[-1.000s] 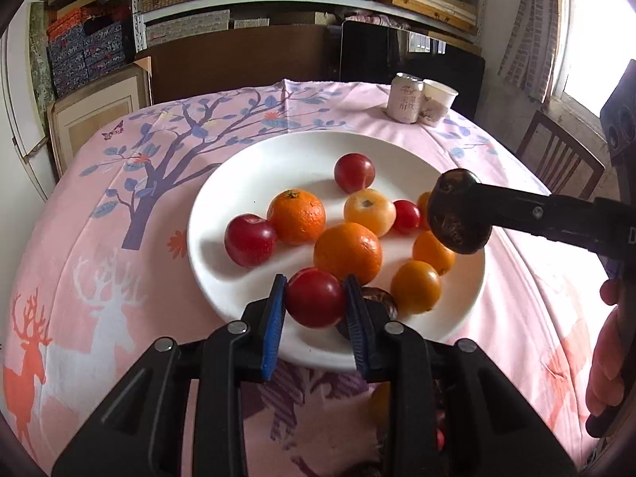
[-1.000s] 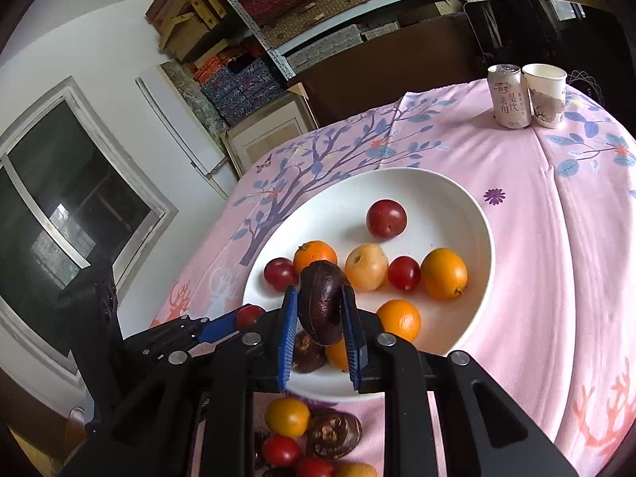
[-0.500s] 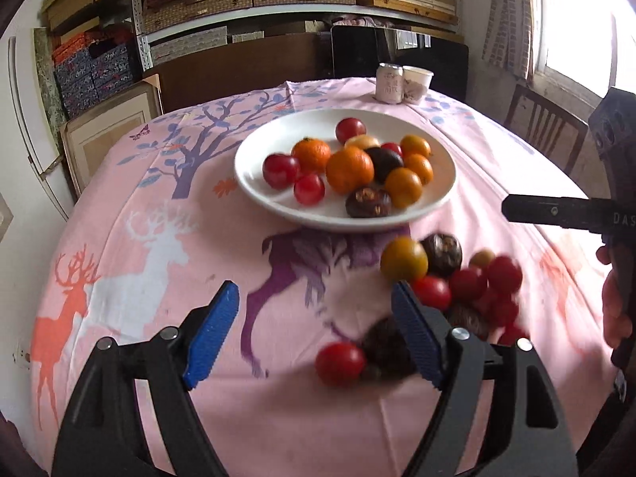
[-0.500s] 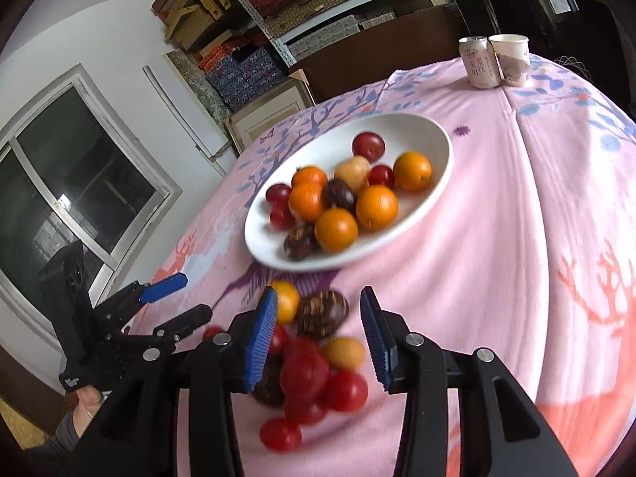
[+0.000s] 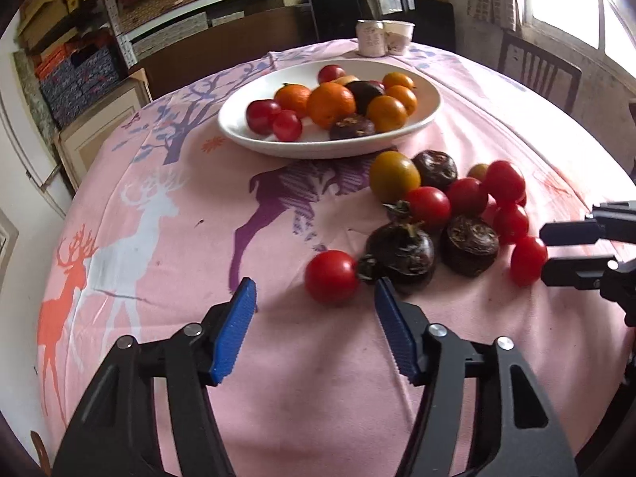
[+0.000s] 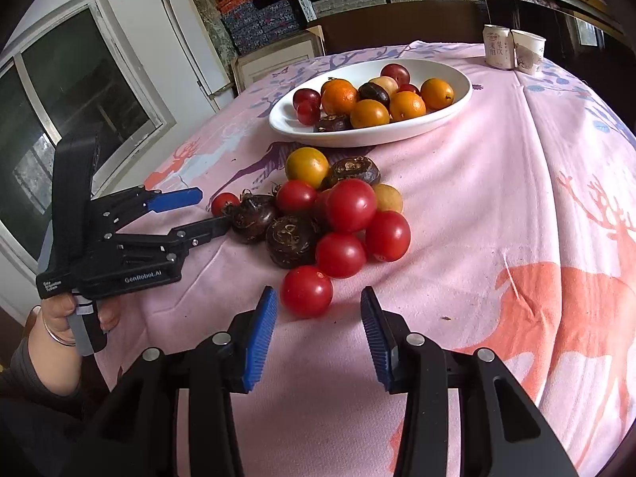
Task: Organize fruits
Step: 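Grasp a red tomato with the left gripper while the right gripper grasps another red tomato, then lower both red tomatoes onto the plate and open both grippers, then grasp a dark purple tomato with the left gripper while the right gripper grasps a red tomato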
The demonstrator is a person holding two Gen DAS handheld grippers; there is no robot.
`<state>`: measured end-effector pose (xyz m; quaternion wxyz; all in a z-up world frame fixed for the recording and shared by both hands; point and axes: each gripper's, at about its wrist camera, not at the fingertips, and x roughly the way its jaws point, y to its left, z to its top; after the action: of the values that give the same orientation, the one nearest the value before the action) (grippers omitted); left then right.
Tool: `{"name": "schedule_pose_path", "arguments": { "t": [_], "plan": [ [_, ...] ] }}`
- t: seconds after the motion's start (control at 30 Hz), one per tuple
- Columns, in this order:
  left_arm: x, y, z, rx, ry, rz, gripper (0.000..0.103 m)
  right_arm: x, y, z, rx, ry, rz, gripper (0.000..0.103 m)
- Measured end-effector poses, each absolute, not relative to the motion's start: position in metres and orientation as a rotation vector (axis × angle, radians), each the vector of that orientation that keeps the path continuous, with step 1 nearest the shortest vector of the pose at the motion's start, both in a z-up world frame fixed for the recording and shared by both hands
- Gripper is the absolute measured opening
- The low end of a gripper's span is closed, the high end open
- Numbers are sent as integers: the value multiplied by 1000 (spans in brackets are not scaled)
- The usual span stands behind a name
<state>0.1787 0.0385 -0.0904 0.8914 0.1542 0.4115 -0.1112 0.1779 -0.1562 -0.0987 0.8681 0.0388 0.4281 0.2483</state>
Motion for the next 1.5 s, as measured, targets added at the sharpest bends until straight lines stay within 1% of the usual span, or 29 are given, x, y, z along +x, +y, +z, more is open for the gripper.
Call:
{"name": "schedule_pose_path", "arguments": {
  "t": [0.17,0.2,0.23,0.27,0.3,0.33,0.43,0.7,0.87,0.97,1.1,1.3,1.37,1.4,1.43,1.47,1.5],
  "plan": [
    [185,31,-95,359,890,-255,56,183,-147,-100,42,910,510,44],
    [187,32,-95,367,890,-249,52,184,-143,-101,33,919,511,44],
    [190,31,-95,372,891,-249,46,186,-141,-102,25,923,511,43],
    [192,30,-95,377,890,-251,42,188,-138,-104,18,930,508,42],
    [194,29,-96,385,889,-250,37,189,-137,-104,16,926,505,40],
    [196,28,-96,391,886,-255,34,190,-136,-104,19,923,510,36],
    [201,27,-96,387,882,-283,29,191,-141,-107,53,912,514,30],
    [196,33,-88,321,864,-285,29,186,-157,-104,158,883,574,29],
    [184,39,-54,251,763,-295,29,193,-168,-72,200,808,609,29],
    [202,32,-30,231,726,-279,29,225,-173,-45,208,775,580,29],
    [248,15,-16,206,722,-263,29,290,-174,-25,258,779,534,29],
    [321,-5,-37,214,805,-190,29,374,-166,-28,306,835,425,30],
    [335,-5,-46,198,840,-173,29,391,-165,-35,330,855,414,31],
    [337,-4,-48,186,843,-167,34,395,-164,-38,329,863,402,38],
    [336,-2,-48,175,834,-161,49,398,-165,-39,327,869,389,47],
    [333,2,-45,157,824,-155,59,396,-166,-40,327,864,384,49],
    [328,7,-40,138,800,-149,75,391,-167,-39,325,851,389,49]
  ]
}}
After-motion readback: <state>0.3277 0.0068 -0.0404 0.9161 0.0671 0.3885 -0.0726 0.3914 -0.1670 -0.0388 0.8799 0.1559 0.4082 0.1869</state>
